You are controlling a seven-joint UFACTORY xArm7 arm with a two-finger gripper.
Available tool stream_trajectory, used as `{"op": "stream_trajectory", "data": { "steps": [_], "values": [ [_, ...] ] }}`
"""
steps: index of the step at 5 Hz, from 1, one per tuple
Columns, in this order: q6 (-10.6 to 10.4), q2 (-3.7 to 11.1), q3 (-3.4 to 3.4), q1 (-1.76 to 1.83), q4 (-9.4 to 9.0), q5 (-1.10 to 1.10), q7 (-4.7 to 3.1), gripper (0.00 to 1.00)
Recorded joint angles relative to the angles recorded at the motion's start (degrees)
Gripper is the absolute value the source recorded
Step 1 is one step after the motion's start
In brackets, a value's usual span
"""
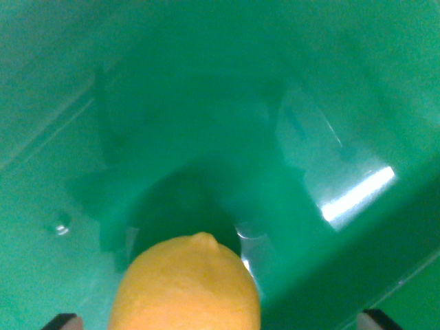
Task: Pick fruit
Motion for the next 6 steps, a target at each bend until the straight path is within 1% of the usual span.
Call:
{"op": "stream_trajectory", "data": {
  "steps": [1, 2, 6],
  "values": [
    [0.0, 0.0, 0.0, 0.0, 0.0, 0.0, 0.0, 0.0],
    [-0.6, 0.17, 0.01, -0.04, -0.61, 0.02, 0.4, 0.0],
    [-0.8, 0.23, 0.01, -0.06, -0.81, 0.02, 0.53, 0.0]
  ]
}}
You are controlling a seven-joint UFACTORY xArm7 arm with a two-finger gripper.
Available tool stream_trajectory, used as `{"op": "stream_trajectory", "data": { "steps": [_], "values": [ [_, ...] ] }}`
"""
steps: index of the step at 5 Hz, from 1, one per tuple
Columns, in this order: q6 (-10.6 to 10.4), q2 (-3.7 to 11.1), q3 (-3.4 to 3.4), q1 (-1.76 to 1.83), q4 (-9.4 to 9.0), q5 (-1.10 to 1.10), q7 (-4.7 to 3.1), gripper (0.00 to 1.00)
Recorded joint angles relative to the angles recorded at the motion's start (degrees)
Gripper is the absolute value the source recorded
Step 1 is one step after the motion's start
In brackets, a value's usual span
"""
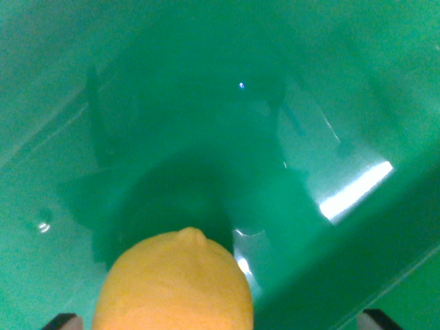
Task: Pick fruit
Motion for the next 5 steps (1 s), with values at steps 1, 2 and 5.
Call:
{"op": "stream_trajectory", "data": {
  "steps": [1, 2, 5],
  "values": [
    [0.0, 0.0, 0.0, 0.0, 0.0, 0.0, 0.0, 0.0],
    [0.0, 0.0, 0.0, 0.0, 0.0, 0.0, 0.0, 1.0],
    [0.02, -0.01, 0.0, 0.0, 0.01, 0.0, 0.0, 1.0]
  ]
}}
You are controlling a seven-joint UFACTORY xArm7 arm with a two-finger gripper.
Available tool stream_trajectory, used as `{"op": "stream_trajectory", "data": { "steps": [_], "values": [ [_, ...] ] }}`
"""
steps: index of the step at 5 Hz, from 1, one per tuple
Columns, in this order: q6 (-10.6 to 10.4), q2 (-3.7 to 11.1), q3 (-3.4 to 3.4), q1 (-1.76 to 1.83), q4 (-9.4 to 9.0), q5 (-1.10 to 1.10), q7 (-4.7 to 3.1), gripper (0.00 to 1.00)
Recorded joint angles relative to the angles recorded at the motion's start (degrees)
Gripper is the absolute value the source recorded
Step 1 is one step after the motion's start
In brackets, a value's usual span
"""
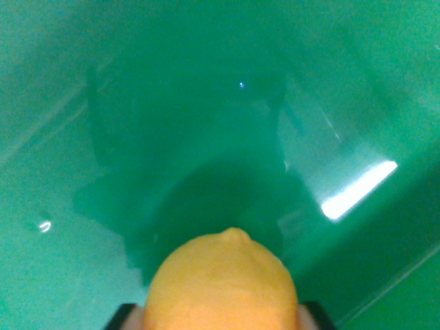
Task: Pick fruit
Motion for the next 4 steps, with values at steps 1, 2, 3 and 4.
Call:
{"op": "stream_trajectory", "data": {
  "steps": [1, 2, 3, 4],
  "values": [
    [0.0, 0.0, 0.0, 0.0, 0.0, 0.0, 0.0, 1.0],
    [0.32, -0.11, 0.0, 0.0, 0.21, -0.01, 0.02, 1.0],
    [0.32, -0.11, 0.0, 0.0, 0.21, -0.01, 0.02, 1.0],
    [1.0, -0.34, -0.01, 0.0, 0.66, -0.03, 0.05, 1.0]
  ]
}}
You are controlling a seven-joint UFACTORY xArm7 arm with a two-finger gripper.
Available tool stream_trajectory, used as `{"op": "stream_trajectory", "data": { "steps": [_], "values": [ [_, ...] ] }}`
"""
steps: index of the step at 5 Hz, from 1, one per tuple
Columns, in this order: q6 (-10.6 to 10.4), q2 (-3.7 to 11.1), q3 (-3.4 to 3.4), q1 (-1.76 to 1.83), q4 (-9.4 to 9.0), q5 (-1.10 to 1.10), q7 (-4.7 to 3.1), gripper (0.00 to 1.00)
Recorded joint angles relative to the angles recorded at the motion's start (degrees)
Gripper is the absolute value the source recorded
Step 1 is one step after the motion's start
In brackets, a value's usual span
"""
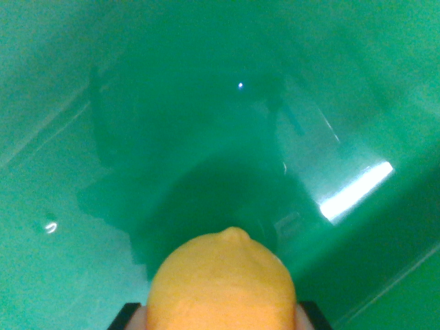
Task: Pick fruit
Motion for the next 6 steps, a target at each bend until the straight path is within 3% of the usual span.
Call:
{"op": "stream_trajectory", "data": {
  "steps": [3, 6],
  "values": [
    [0.99, -0.33, -0.01, 0.0, 0.66, -0.03, 0.05, 1.0],
    [3.75, -1.26, -0.02, 0.02, 2.49, -0.11, 0.18, 1.0]
  ]
}}
